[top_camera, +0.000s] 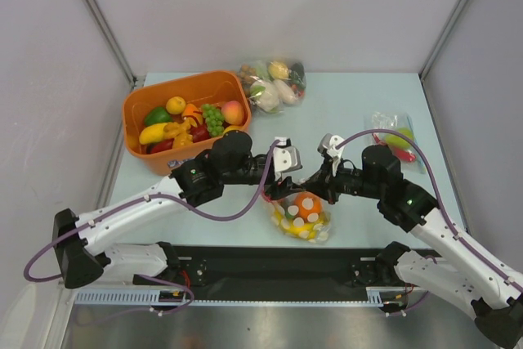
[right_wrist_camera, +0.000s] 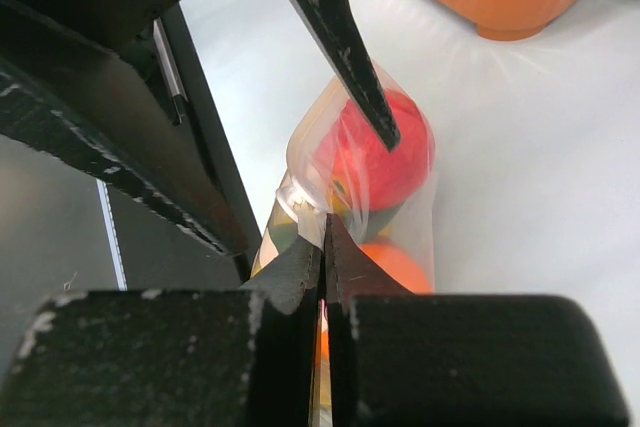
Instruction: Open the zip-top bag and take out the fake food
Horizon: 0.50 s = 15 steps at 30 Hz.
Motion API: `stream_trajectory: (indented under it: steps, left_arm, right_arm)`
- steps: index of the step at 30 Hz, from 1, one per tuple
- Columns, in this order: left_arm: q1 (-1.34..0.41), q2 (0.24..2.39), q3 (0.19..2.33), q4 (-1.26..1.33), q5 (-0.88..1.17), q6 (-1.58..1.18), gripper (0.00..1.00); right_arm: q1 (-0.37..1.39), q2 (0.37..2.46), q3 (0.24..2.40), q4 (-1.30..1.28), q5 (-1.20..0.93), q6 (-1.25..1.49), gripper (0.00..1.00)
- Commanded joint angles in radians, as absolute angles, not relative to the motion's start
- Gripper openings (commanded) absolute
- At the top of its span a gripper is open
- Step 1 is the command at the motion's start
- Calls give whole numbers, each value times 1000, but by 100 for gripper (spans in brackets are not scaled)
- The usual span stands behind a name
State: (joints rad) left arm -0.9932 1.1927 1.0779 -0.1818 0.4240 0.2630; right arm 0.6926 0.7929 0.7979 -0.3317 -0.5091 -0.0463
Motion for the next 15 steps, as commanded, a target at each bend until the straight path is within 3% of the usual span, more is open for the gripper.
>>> stream_trajectory:
  steps: [1,9,14,15]
  left_arm:
    - [-988,1212,1123,-141,453,273,59]
    - [-988,1223,1117,-153,463,273,34]
    - [-988,1220,1112,-163,466,276,0]
    - [-988,1216,1111,-163,465,279,0]
  right_arm:
    - [699,785,798,-321,-520,-63,0]
    - [699,784,799,-318,-517,-64,0]
    - [700,778,798,-318,-489,-63,0]
    - [699,770,798,-318,-485,-64,0]
